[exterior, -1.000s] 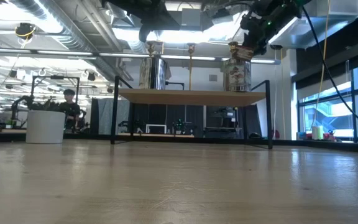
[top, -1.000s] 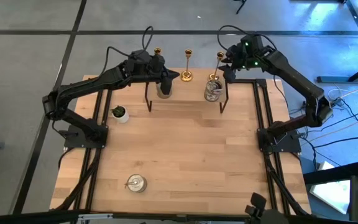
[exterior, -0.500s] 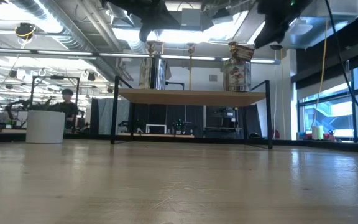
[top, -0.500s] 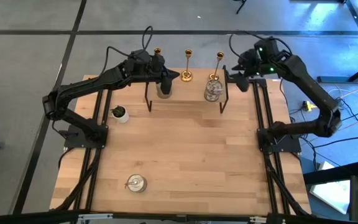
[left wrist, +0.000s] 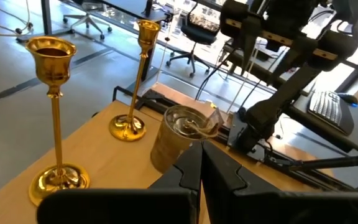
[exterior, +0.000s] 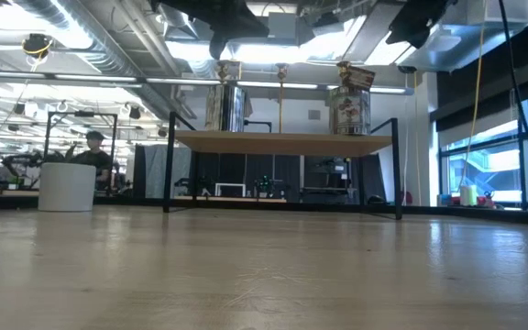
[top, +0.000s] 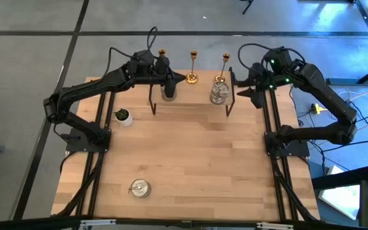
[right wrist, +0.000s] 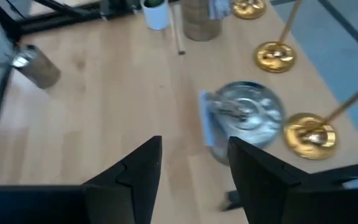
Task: Pick & Place candle stick holders
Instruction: Adjust the silver scented candles on the shelf
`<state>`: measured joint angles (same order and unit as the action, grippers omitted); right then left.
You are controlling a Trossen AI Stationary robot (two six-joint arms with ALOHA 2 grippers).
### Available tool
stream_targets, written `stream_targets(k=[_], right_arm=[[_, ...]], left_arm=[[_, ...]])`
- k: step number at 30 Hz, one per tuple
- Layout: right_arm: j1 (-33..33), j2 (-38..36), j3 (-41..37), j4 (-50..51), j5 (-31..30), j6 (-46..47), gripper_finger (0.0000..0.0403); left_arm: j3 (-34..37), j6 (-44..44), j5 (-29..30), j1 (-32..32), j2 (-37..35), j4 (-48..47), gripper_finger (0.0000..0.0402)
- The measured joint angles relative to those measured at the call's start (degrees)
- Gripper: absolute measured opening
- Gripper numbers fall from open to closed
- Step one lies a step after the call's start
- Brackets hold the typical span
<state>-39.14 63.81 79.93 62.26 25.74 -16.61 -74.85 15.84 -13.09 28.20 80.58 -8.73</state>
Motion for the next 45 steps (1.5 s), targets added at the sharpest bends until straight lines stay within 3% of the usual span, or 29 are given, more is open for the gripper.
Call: stream_targets(k=[4, 10, 18, 25, 31, 39, 45], right_arm=[[2.8, -2.9, -4.0, -2.3, 0.0, 6.2, 0.0189], [8.8, -9.6, -16.9, -15.6, -0.5, 19.5, 0.0189], [16.9, -12.2, -29.6, -29.1, -14.4, 29.9, 0.0188], [22.3, -12.0, -33.2, -36.9, -18.9, 36.7, 0.0188], [23.2, -11.4, -35.5, -41.3, -22.7, 36.2, 0.0188], [23.2, -7.5, -37.2, -46.7, -16.3, 40.4, 0.0188], [24.6, -7.6, -34.8, -45.2, -21.5, 37.7, 0.0188]], left_arm=[[0.0, -0.9, -1.7, 0.1, 0.0, 0.0, 0.0002], [0.0, -1.8, -2.2, 0.4, 0.0, 0.0, 0.0002], [0.0, -0.9, -4.2, 0.9, 0.0, -0.5, 0.0002], [0.0, -0.1, -4.7, 1.1, 0.0, -0.5, 0.0002], [0.0, -0.1, -5.1, 1.9, 0.0, -1.3, 0.0002], [0.0, -0.6, -5.3, 2.8, 0.0, -1.8, 0.0002], [-0.2, -5.9, -6.3, 0.9, 3.1, -2.6, 0.0002]])
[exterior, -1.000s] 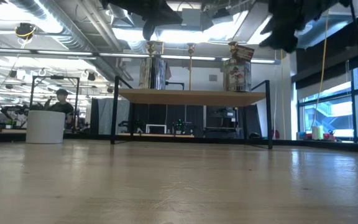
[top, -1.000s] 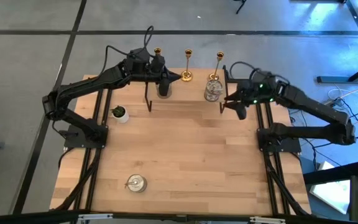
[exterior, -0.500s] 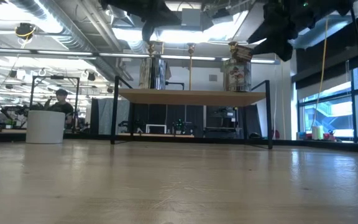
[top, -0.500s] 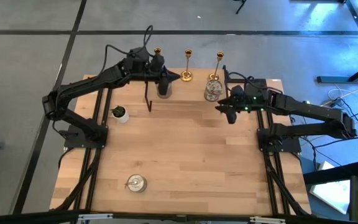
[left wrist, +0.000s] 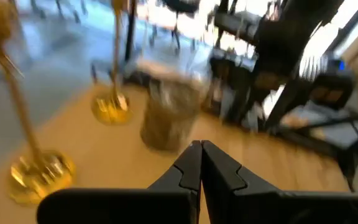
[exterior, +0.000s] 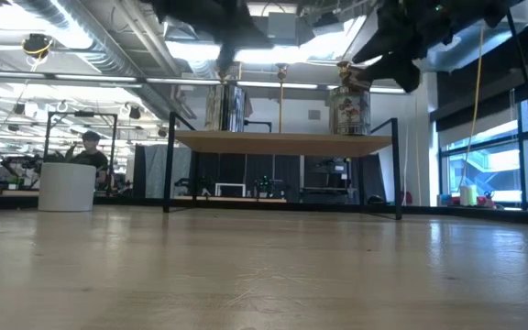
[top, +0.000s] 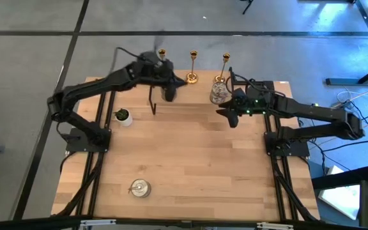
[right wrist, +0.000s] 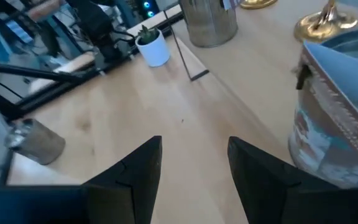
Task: Pick & Place candle stick holders
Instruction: Adjust the silver scented candles on the shelf
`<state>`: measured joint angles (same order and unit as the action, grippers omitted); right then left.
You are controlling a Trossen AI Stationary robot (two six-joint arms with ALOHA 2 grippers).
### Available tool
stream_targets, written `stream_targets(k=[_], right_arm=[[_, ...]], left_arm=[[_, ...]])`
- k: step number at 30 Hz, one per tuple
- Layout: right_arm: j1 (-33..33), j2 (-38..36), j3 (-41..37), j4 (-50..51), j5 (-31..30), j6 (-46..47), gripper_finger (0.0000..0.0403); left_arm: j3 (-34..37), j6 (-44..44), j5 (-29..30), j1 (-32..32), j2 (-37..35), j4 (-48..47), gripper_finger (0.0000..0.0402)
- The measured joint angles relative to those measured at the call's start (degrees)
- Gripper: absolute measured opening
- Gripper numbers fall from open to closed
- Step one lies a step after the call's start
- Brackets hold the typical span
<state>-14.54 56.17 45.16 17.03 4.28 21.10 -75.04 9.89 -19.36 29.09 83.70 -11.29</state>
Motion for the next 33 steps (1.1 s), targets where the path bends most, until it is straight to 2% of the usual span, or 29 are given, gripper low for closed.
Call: stream_targets(k=[6, 13, 18, 21, 31, 33], right_arm=[[3.6, 0.0, 1.8, 4.4, -8.4, -2.3, 0.0188], [4.6, -1.1, 4.9, 14.1, -16.0, -2.3, 0.0188], [4.6, -1.7, 6.3, 20.0, -23.7, -1.4, 0.0184], [4.6, -1.7, 6.7, 21.4, -24.4, -0.9, 0.0180], [4.6, -1.7, 6.8, 21.1, -25.3, -0.3, 0.0176], [4.5, -1.7, 6.8, 21.1, -25.3, -0.4, 0.0176]], left_arm=[[-0.4, -1.6, -1.4, -1.8, 7.9, 2.3, 0.0002], [-7.9, -6.3, -1.2, -3.2, 16.5, 3.0, 0.0002], [-13.8, -9.7, 5.2, -3.5, 21.8, -0.1, 0.0002], [-15.0, -12.3, 6.0, -3.5, 23.4, -2.8, 0.0002], [-15.2, -19.4, 8.5, -5.9, 23.5, -2.5, 0.0002], [-15.2, -20.7, 11.3, -7.1, 23.5, -2.8, 0.0002]])
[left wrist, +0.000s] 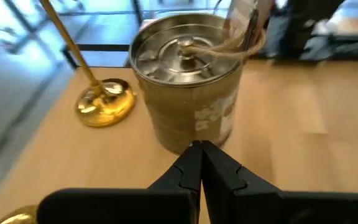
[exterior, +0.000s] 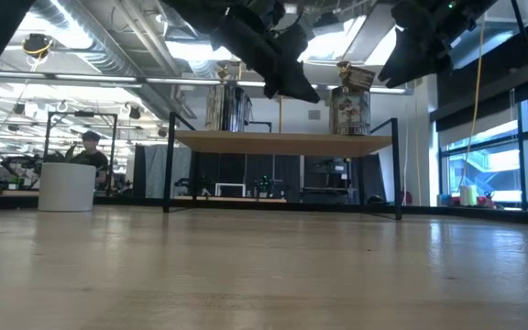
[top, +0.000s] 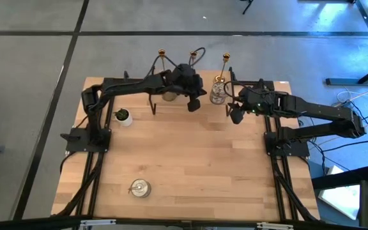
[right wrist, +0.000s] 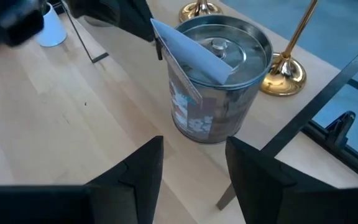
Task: Pick & Place candle stick holders
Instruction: Adjust the silver scented candles on the shelf
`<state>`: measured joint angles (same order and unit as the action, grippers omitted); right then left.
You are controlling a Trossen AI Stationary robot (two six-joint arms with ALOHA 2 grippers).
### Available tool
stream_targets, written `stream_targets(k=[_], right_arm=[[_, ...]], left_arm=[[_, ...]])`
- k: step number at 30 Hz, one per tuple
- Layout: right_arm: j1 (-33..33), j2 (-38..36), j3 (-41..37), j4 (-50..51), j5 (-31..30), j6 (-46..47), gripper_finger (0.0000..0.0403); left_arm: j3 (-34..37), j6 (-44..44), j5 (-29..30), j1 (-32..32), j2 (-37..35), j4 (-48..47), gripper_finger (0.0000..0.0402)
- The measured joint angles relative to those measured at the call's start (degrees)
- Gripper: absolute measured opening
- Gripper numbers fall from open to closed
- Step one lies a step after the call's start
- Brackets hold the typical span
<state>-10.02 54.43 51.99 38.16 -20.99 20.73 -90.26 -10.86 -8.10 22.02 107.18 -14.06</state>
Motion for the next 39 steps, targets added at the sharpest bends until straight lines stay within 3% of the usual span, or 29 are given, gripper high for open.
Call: stream_targets(k=[5, 7, 16, 25, 35, 39], right_arm=[[0.0, 0.0, 0.0, -0.2, -0.9, 0.1, 0.0176], [0.0, 0.0, 0.0, -0.2, -1.5, 0.4, 0.0176], [0.0, -0.1, 0.0, -0.5, -1.5, 1.4, 0.0176], [0.0, -0.2, 0.0, -0.3, -1.5, 1.3, 0.0176], [0.0, -0.8, 0.0, 0.6, -1.5, 1.2, 0.0176], [0.0, -1.4, -0.1, 1.2, -1.7, 1.2, 0.0176]], left_arm=[[0.0, -2.6, 20.7, -4.4, 0.0, 1.1, 0.0002], [0.0, -0.7, 23.2, -5.2, 0.0, 2.4, 0.0002], [0.0, 3.8, 24.5, -5.6, 0.8, 7.8, 0.0002], [0.1, 5.8, 19.8, -6.6, 2.2, 8.6, 0.0002], [-7.5, 3.3, 18.7, -6.5, 7.1, 3.8, 0.0002], [-9.2, 1.3, 21.9, -6.8, 7.2, 1.7, 0.0002]])
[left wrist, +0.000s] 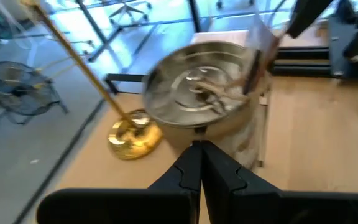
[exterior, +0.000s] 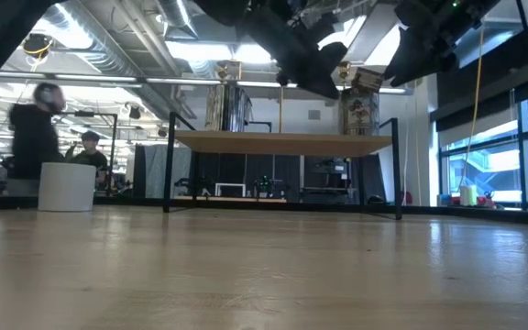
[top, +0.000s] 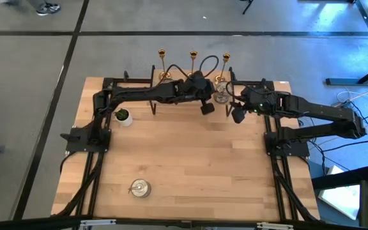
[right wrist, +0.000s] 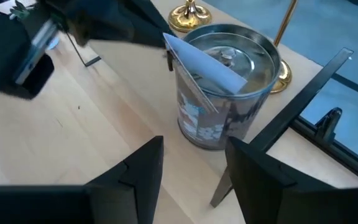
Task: Pick & Place candle stick holders
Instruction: Adjust the silver scented candles on the shelf
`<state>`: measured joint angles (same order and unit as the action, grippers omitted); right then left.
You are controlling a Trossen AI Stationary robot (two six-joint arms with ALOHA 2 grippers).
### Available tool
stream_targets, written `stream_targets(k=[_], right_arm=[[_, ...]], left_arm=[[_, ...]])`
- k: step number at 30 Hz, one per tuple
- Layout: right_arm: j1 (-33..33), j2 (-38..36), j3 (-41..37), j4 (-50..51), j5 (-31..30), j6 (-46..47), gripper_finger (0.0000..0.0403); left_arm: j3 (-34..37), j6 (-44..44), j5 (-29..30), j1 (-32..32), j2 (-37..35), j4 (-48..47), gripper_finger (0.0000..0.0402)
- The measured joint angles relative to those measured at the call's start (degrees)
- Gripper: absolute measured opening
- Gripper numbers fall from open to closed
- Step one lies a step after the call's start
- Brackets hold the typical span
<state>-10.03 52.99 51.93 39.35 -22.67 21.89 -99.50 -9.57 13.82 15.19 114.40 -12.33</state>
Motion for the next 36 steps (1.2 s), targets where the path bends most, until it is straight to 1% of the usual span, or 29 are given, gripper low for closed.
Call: stream_targets(k=[3, 7, 9, 12, 15, 18, 20, 24, 26, 29, 32, 36], right_arm=[[0.0, -0.7, 0.0, 0.0, -0.2, 0.0, 0.0176], [0.0, -1.4, 0.0, -2.6, -0.2, -1.8, 0.0176], [0.0, -1.7, 0.0, -5.7, 0.1, -2.8, 0.0176], [0.0, -1.7, 2.3, -9.4, 0.2, -4.2, 0.0176], [0.0, -1.1, 5.2, -14.5, 0.2, -6.7, 0.0176], [0.0, 0.7, 8.4, -16.6, 0.2, -8.1, 0.0176], [0.0, 2.1, 10.3, -16.7, 0.2, -8.3, 0.0176], [0.6, 6.5, 12.2, -17.0, 0.7, -8.1, 0.0176], [1.5, 8.9, 12.6, -18.7, 1.3, -7.7, 0.0176], [2.8, 13.0, 13.9, -20.1, 1.9, -7.5, 0.0176], [4.3, 16.6, 16.6, -20.1, 1.9, -7.8, 0.0177], [5.9, 20.5, 20.8, -20.0, 2.0, -8.3, 0.0177]], left_arm=[[-0.2, -0.2, 3.1, -0.1, -1.8, -2.5, 0.0002], [-0.2, -0.3, 3.9, -0.1, -6.4, -3.2, 0.0002], [-0.3, -0.7, 4.1, -0.1, -9.0, -3.6, 0.0002], [-0.3, 0.0, 4.2, -0.3, -12.8, -5.5, 0.0002], [-0.4, 2.8, 4.2, -0.4, -16.2, -9.7, 0.0002], [-0.3, 5.1, 4.7, -0.8, -18.8, -15.1, 0.0002], [-0.3, 5.8, 5.9, -1.4, -19.7, -17.3, 0.0002], [-0.2, 7.8, 6.2, -3.1, -21.0, -24.4, 0.0002], [1.5, 8.7, 6.8, -4.6, -22.3, -26.2, 0.0002], [6.0, 10.6, 8.5, -6.9, -25.6, -25.2, 0.0002], [11.8, 13.8, 9.7, -8.4, -30.4, -23.4, 0.0002], [20.2, 17.6, 13.2, -8.4, -37.7, -20.3, 0.0002]])
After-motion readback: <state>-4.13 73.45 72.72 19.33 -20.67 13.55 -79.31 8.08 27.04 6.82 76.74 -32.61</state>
